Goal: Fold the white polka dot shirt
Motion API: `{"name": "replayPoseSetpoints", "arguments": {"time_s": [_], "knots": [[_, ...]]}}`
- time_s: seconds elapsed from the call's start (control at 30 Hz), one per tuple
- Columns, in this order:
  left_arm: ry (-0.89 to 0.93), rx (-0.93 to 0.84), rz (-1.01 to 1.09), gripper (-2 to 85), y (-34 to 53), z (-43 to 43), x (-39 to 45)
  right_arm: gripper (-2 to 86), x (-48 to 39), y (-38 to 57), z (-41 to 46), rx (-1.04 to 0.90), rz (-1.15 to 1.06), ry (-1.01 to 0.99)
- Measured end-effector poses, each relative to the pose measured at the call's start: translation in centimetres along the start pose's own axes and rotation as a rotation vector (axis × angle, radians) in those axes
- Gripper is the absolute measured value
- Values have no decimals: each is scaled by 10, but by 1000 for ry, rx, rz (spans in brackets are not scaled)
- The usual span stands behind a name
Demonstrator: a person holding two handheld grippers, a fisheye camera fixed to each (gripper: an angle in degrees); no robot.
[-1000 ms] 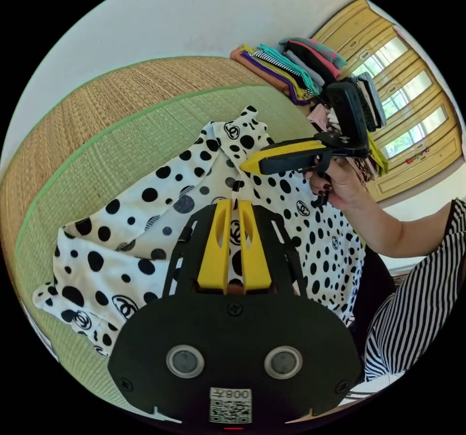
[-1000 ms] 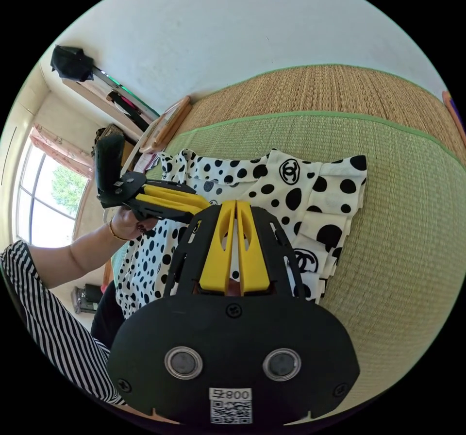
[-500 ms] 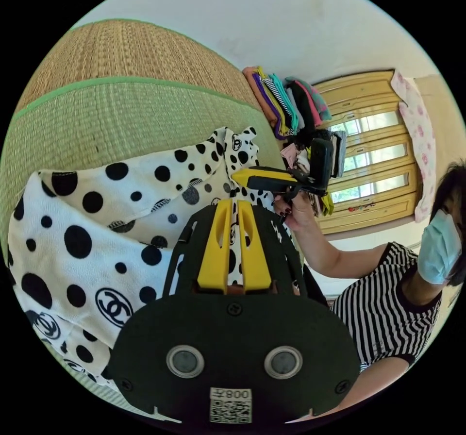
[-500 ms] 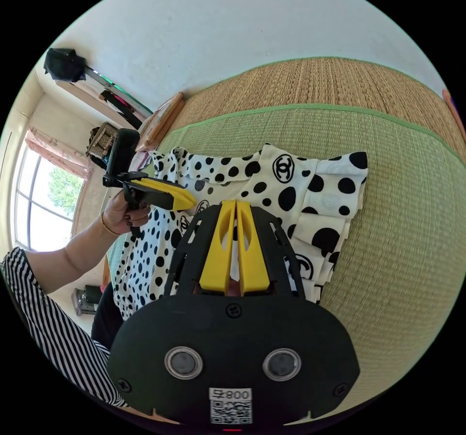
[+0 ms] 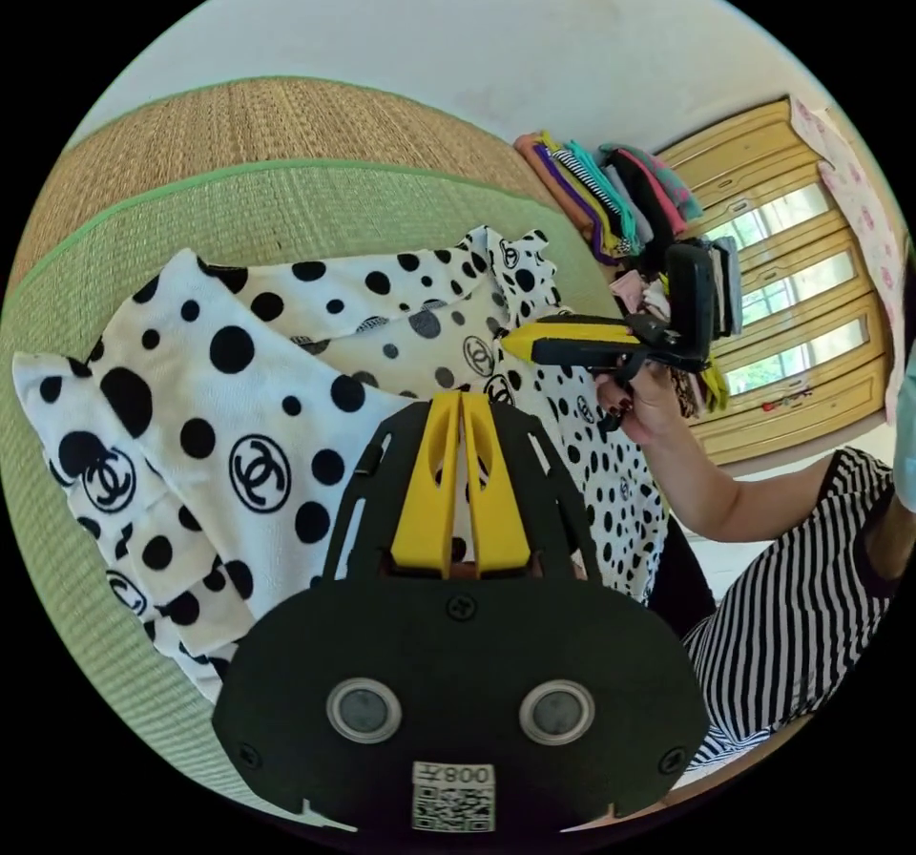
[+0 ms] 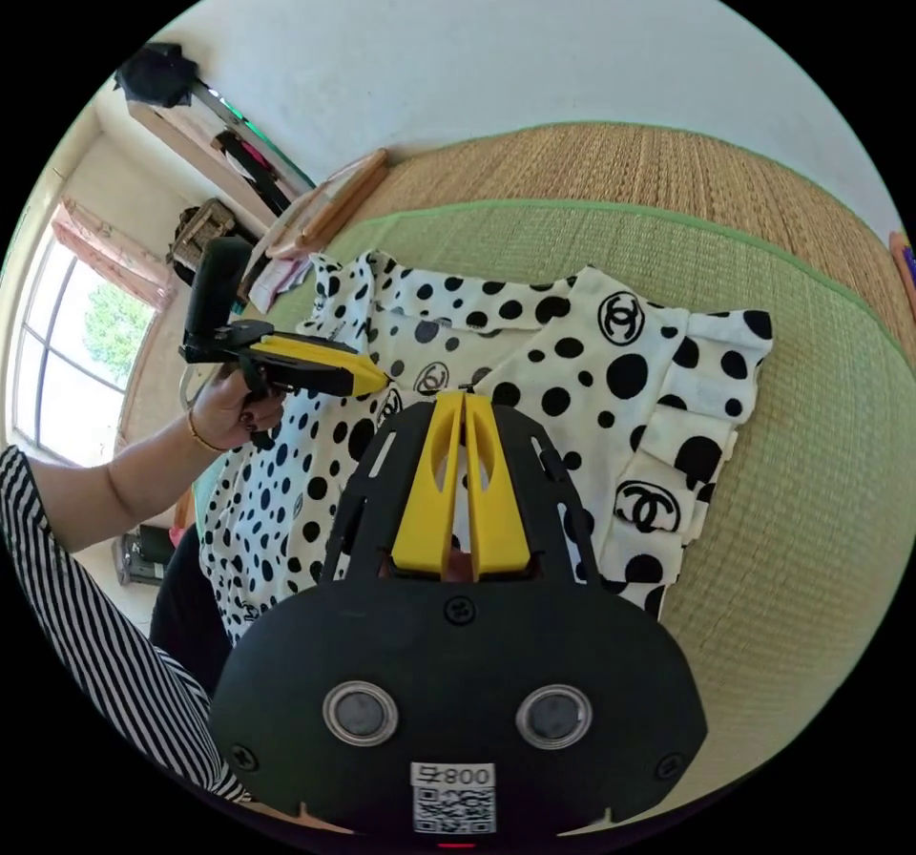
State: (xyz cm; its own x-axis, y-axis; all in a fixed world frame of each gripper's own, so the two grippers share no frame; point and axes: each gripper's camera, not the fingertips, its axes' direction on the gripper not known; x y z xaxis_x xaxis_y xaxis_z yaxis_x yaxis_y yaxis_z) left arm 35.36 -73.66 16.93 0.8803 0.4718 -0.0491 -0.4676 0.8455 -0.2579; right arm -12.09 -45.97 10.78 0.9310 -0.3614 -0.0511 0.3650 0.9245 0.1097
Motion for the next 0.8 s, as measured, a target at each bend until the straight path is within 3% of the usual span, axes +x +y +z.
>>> {"name": "replayPoseSetpoints", "arguments": {"time_s": [0.27, 0.37, 0.6, 0.8], "knots": [[-278, 257, -121, 1, 56, -61, -20, 0, 11, 10, -32, 96, 31, 58], [-394, 225, -200, 2, 63, -58, -46, 0, 31, 1, -39, 118, 77, 135], [-442, 239, -191, 2, 101, -52, -47, 0, 61, -2, -40, 108, 148, 149], [-373, 270, -219, 2, 137, -64, -49, 1, 66, 8, -59, 136, 162, 86]]}}
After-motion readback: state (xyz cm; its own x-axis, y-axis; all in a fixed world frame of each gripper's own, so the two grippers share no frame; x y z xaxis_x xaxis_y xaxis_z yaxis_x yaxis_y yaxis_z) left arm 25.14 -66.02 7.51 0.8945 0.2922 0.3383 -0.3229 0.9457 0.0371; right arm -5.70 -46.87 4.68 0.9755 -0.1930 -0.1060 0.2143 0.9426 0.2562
